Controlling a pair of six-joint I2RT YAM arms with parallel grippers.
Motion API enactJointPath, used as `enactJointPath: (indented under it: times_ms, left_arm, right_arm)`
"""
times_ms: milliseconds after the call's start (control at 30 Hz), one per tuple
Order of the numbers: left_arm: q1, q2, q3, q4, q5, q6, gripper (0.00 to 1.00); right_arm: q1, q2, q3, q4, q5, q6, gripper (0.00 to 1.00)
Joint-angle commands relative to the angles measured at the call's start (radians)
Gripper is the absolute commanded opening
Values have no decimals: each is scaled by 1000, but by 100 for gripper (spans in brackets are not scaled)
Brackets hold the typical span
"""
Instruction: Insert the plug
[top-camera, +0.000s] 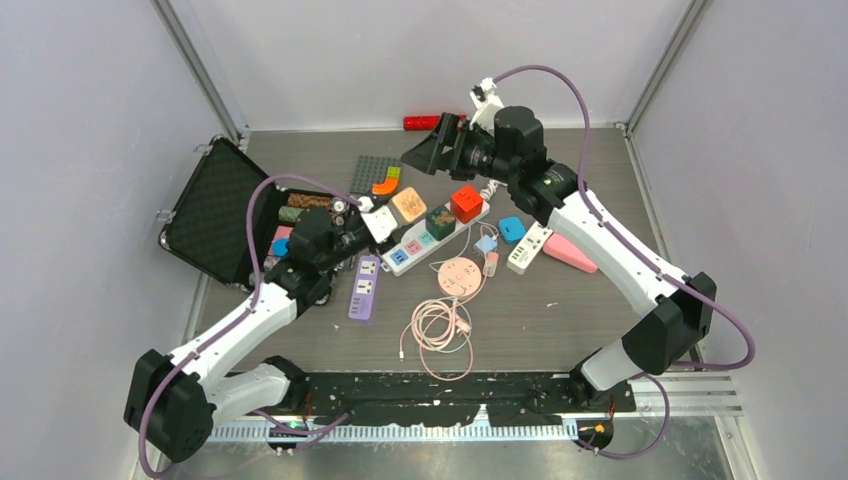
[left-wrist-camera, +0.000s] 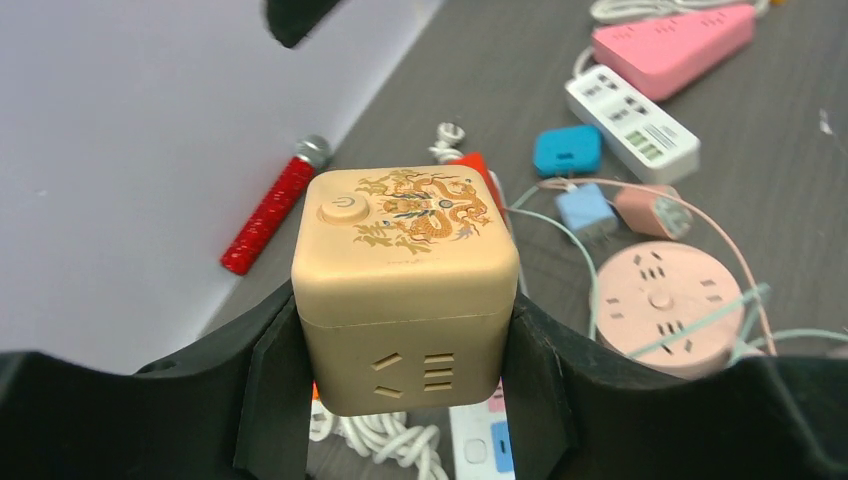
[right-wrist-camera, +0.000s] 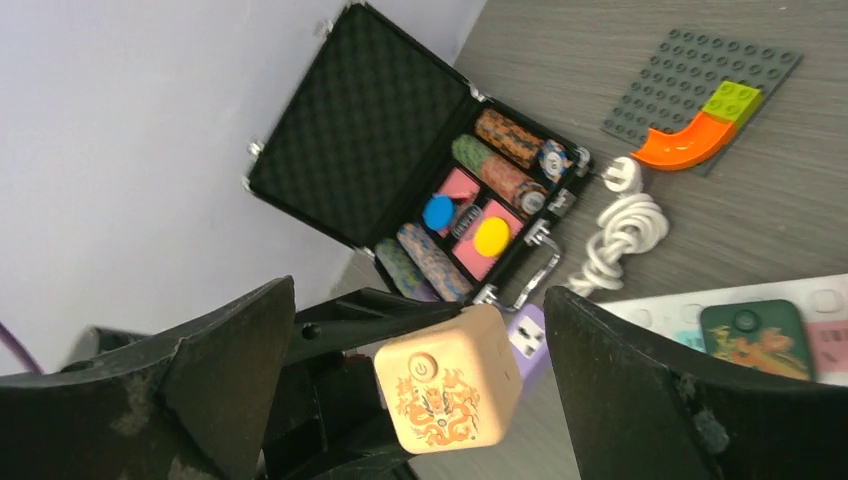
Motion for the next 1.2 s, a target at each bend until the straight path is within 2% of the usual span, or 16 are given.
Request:
enactJointPath:
  times_ms: [0, 133, 467, 833, 967, 1033, 1100, 1133, 1167]
  left_arm:
    - [4, -15, 62, -125, 132, 85, 0]
    - [4, -9, 72, -120, 131, 68, 0]
    - [5, -14, 67, -79, 67, 15, 0]
    - [4, -19, 62, -66, 89, 0, 0]
    - [3, -18, 65, -73, 86, 4, 0]
    - [3, -18, 66, -72, 83, 3, 0]
    - [4, -18, 61, -64, 80, -5, 0]
    - [4, -20, 58, -60, 76, -12, 0]
    - [4, -20, 57, -51, 63, -26, 8]
  right_arm:
    - [49, 18, 125, -268, -19, -348, 98]
    - [87, 23, 146, -368, -6, -463, 99]
    - [126, 36, 117, -429, -54, -502, 94]
    - [150, 111, 164, -438, -42, -502, 89]
    - [161, 139, 194, -449, -36, -496, 77]
    - [163, 149, 208, -461, -29, -491, 65]
    - [164, 155, 214, -468, -28, -488, 43]
    - [165, 156, 215, -470, -18, -486, 37]
    - [165, 157, 216, -471, -13, -484, 26]
